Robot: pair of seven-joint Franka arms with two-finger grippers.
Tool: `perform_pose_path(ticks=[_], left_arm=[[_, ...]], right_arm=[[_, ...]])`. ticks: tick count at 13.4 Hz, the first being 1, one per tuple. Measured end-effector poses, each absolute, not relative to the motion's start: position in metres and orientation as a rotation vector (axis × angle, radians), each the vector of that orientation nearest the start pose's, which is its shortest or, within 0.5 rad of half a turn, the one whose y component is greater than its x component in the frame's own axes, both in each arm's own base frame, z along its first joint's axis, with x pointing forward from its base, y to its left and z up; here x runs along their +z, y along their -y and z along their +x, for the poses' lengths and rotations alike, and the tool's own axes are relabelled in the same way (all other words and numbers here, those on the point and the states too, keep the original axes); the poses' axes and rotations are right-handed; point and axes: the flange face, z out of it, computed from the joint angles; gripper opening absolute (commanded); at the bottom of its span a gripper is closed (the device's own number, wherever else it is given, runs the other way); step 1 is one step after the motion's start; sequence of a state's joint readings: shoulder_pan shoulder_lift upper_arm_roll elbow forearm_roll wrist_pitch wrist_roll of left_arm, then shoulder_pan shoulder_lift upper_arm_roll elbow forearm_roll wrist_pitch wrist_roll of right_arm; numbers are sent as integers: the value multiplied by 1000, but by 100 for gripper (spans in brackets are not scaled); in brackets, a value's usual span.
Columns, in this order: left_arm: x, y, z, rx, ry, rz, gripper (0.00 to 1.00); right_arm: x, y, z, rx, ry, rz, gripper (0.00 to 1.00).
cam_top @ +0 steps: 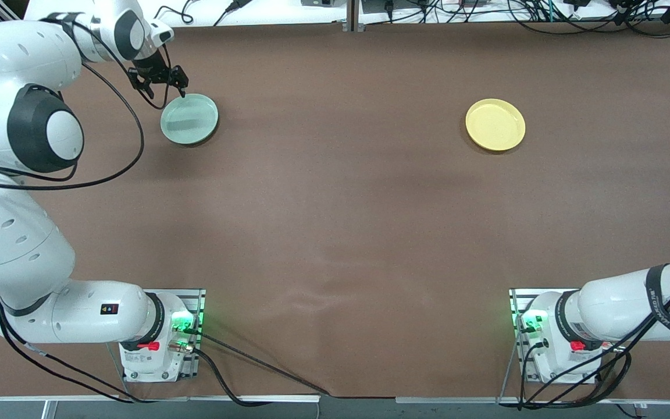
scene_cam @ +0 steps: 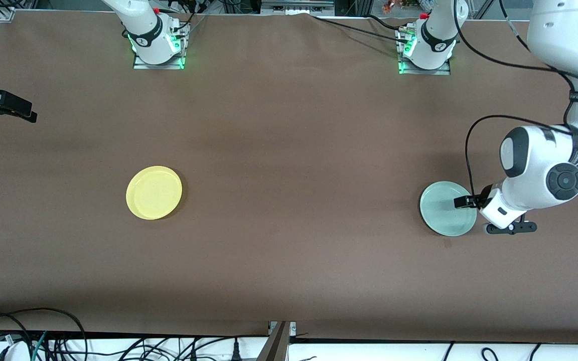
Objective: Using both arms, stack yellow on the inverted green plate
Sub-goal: 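Move the left gripper down to the rim of the green plate, then grip the green plate rim with the left gripper while the right gripper reaches out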
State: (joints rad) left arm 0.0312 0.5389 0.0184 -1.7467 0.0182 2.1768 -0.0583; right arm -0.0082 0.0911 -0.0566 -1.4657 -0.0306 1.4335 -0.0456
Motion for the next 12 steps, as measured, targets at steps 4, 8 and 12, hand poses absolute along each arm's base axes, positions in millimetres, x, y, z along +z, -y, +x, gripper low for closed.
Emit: perform_pose_path(ticks=[4,8,12], left_arm=[[228,-80,655,101,176,-3097,100],[203,-98,652,107,171,-3099,100],[196,-95,647,134,91,-3106,95]], right_arm=[[611,39,567,198,-34,-3164,100],[611,39,567,198,-34,-3164,100],[611,39,567,198,-34,-3164,100]])
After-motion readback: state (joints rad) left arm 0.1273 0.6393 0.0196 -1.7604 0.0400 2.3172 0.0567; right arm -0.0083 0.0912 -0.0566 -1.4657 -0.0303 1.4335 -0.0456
